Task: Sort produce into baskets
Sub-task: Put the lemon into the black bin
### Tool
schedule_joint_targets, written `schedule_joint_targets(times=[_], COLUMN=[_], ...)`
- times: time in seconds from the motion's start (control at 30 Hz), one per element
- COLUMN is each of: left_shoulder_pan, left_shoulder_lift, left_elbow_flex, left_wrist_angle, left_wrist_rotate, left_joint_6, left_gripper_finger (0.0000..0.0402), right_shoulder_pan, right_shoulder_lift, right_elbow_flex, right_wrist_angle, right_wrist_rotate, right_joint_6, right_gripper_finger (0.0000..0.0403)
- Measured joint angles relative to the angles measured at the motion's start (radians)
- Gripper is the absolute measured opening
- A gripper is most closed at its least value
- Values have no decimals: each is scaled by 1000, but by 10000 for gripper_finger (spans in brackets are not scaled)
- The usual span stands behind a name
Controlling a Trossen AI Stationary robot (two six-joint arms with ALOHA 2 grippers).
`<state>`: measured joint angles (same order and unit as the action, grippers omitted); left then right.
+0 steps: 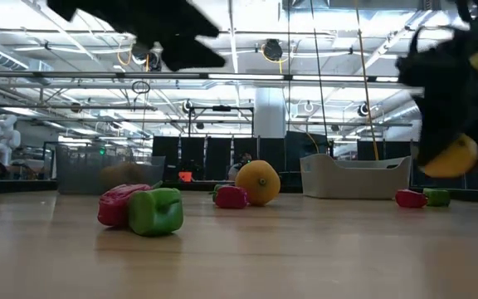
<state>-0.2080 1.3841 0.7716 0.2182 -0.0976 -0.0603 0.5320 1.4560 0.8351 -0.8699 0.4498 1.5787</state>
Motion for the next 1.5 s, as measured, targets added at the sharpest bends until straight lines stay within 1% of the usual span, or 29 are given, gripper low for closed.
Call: schedule_joint_targets(times=[0.07, 0.17, 0.3, 0.4, 0.5, 0.57, 0.7, 0.77, 0.87, 1.03, 1.27, 1.37, 1.5], left_shoulder_pan=[-17, -49, -95, -126, -150, -155, -151, -145, -142, -140, -138, -135, -132], left_shoulder_lift=[48, 126, 226, 280, 302, 306, 306, 306, 306, 307, 310, 344, 392], left_elbow_flex=[0, 0, 1, 3, 20, 43, 80, 92, 104, 129, 129, 133, 180], left_wrist_angle=[86, 235, 396, 501, 562, 584, 577, 574, 569, 550, 567, 624, 628], left_wrist_rotate=[15, 41, 42, 41, 4, -6, -5, 21, 64, 67, 67, 68, 66], left_joint_6=[43, 152, 402, 621, 720, 729, 730, 731, 729, 721, 721, 722, 745], left_gripper_finger=[345, 345, 345, 345, 345, 345, 345, 345, 345, 345, 345, 345, 345], right_shoulder_pan=[0, 0, 0, 0, 0, 0, -1, -2, -2, -3, -26, -43, -61], right_shoulder_lift=[-21, -51, -75, -82, -84, -84, -84, -84, -84, -84, -84, -82, -77], right_elbow_flex=[8, 9, 9, 9, 9, 9, 9, 9, 9, 9, 9, 9, 9], right_wrist_angle=[81, 250, 500, 676, 819, 880, 990, 1018, 1036, 1054, 1083, 1084, 1076], right_wrist_rotate=[27, 46, 41, -7, -64, -96, -154, -169, -168, -165, -164, -166, -169], right_joint_6=[-88, -253, -482, -623, -719, -768, -842, -870, -887, -913, -937, -940, -943], right_gripper_finger=[250, 250, 253, 254, 255, 255, 255, 255, 256, 256, 256, 256, 256])
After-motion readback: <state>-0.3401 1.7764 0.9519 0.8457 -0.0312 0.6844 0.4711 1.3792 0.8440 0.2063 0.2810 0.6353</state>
